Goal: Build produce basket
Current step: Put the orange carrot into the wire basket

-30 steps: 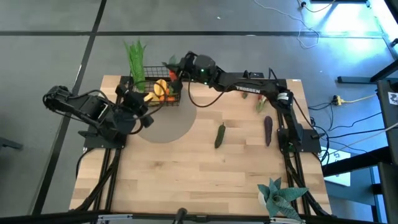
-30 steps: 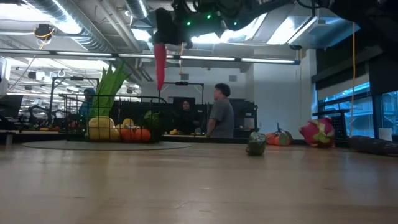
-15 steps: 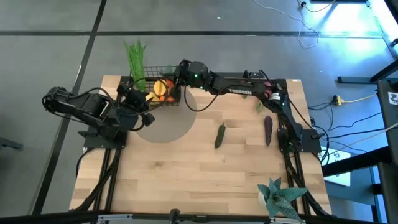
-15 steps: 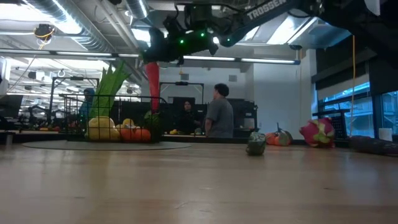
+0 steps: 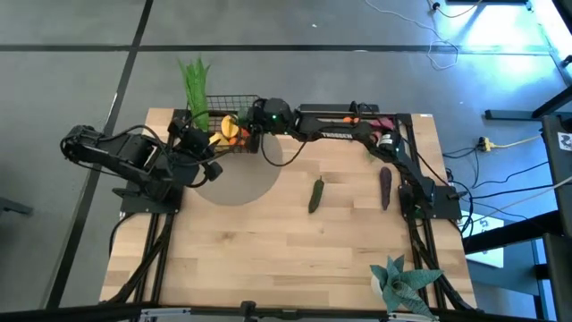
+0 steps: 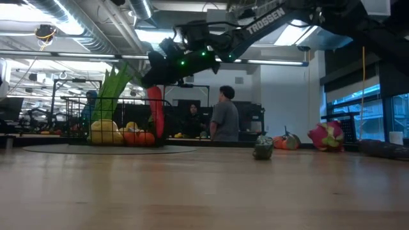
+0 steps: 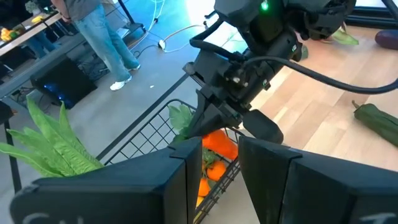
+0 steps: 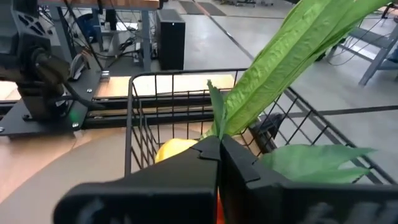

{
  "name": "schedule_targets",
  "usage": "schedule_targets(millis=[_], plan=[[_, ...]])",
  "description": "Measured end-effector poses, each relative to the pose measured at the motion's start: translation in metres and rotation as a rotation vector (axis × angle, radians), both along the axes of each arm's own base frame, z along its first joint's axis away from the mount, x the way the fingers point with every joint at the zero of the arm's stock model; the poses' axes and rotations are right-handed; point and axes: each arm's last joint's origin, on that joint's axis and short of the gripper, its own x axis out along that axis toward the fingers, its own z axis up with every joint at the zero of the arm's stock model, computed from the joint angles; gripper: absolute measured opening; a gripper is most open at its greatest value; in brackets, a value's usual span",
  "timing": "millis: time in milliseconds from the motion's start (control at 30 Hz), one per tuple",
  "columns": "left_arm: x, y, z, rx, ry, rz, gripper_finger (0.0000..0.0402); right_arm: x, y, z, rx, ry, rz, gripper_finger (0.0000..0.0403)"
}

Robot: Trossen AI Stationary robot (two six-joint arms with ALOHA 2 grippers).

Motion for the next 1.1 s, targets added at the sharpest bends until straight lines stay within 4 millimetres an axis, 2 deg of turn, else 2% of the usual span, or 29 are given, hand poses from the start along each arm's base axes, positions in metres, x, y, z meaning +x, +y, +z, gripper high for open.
schedule_targets(millis=[167,767,933,1100], plan=[[0.0,0.0,0.0,0.0,0.0,0.0,0.0095,0.0008,-0.0001,-0.0077,0.007,0.031,0.002,0.0],[0.0,0.0,0.0,0.001,0.0,0.001,0.0095,-0.0003,-0.0019,-0.0092,-0.034,0.059,0.01,0.0004],[0.0,0.0,0.0,0.001,0.0,0.001,0.0095,-0.0004,-0.0019,-0.0093,-0.031,0.059,0.009,0.0026],[0.0,0.0,0.0,0.001,0.0,0.001,0.0095,-0.0005,-0.0021,-0.0094,-0.033,0.059,0.007,0.007]])
